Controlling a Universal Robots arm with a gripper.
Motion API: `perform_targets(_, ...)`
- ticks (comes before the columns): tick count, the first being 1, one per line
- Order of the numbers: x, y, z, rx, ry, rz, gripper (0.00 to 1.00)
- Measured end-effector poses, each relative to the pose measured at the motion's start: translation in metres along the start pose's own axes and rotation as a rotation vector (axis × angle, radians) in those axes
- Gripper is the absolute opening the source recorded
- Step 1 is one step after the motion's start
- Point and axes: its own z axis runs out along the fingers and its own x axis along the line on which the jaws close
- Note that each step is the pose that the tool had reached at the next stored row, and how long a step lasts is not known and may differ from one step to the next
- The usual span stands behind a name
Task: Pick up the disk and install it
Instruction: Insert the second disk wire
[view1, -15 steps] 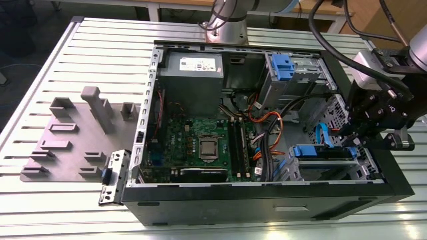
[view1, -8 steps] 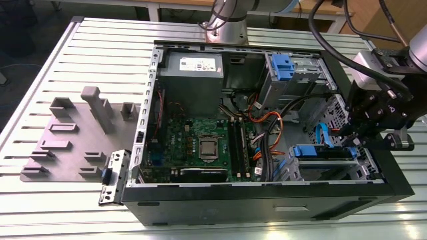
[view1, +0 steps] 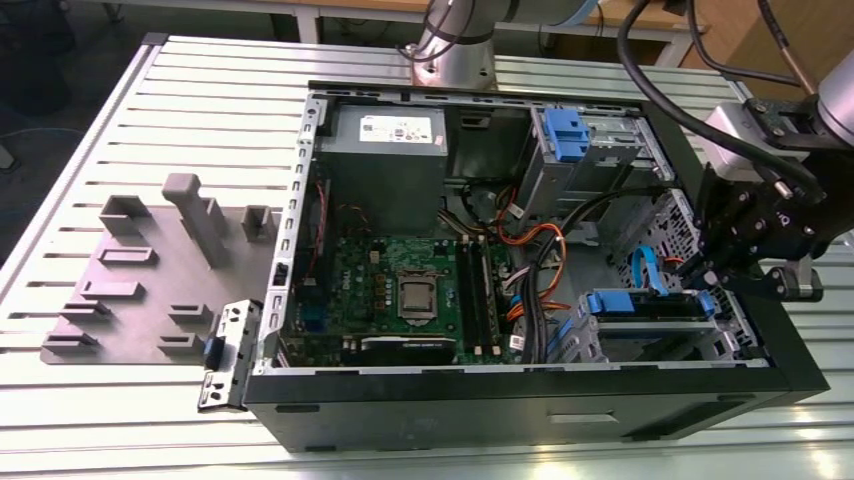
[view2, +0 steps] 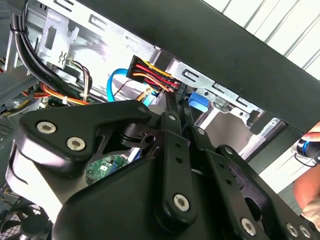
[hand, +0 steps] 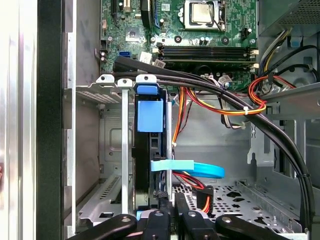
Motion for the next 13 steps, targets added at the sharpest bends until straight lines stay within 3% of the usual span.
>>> perform_targets(5,0.0000,0.0003,0.0004,0.0006,-0.0003,0.000,0.16)
perform_targets(7,0.0000,0.0021,0.0004,0.0045,-0.0005,0.000,0.16)
perform_targets(10,0.0001,0.0068,0.0004,0.0156,-0.0018,-0.001,0.16)
perform_targets(13,0.0003,0.0133,0.0005,0.0320,-0.0037,-0.001,0.16)
